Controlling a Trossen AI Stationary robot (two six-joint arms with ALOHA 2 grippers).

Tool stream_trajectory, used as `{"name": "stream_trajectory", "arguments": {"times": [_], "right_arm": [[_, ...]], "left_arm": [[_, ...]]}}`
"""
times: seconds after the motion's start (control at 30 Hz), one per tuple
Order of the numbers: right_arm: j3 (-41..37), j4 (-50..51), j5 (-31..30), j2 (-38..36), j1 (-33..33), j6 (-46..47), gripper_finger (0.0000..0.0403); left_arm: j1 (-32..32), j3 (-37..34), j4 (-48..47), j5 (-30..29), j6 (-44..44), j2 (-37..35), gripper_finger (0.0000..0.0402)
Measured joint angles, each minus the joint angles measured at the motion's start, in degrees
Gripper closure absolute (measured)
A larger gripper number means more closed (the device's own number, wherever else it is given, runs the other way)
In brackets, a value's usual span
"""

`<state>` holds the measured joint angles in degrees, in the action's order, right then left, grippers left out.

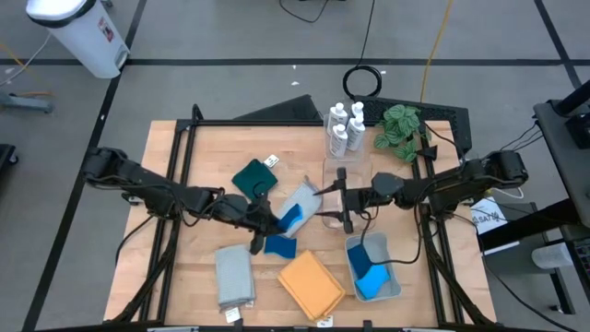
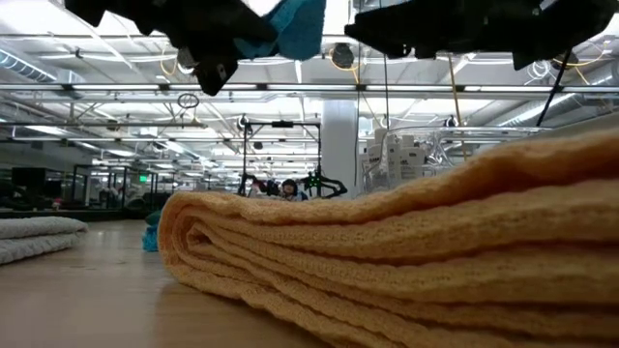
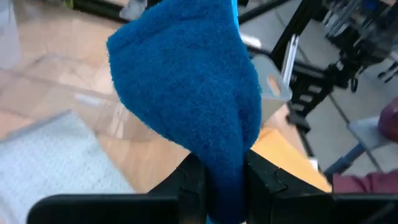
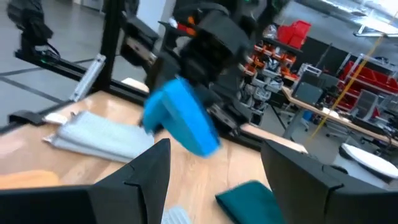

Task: Pick & Place Kitchen Items
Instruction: Put the blue sponge into the gray bin

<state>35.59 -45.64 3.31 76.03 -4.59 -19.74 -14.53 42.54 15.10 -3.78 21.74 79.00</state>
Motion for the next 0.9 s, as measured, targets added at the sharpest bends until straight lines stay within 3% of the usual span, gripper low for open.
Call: {"name": "stream_trajectory", "arguments": {"times": [0.3, 0.73, 0.9], "right_arm": [[0.8, 1.4, -0.1, 0.0, -2.3, -2.3, 0.0179], [0.9, 1.7, -0.3, 0.0, -2.3, -2.2, 0.0179], [0.9, 1.7, -0.2, 0.0, -2.1, -2.2, 0.0179]], "left_arm": [[1.9, 0.0, 7.5, 5.8, 0.6, 3.3, 0.0334], [5.3, 0.0, 18.0, 6.9, 0.0, 7.6, 0.0334], [6.5, 0.5, 20.9, 11.5, 2.8, 10.1, 0.0334]]}}
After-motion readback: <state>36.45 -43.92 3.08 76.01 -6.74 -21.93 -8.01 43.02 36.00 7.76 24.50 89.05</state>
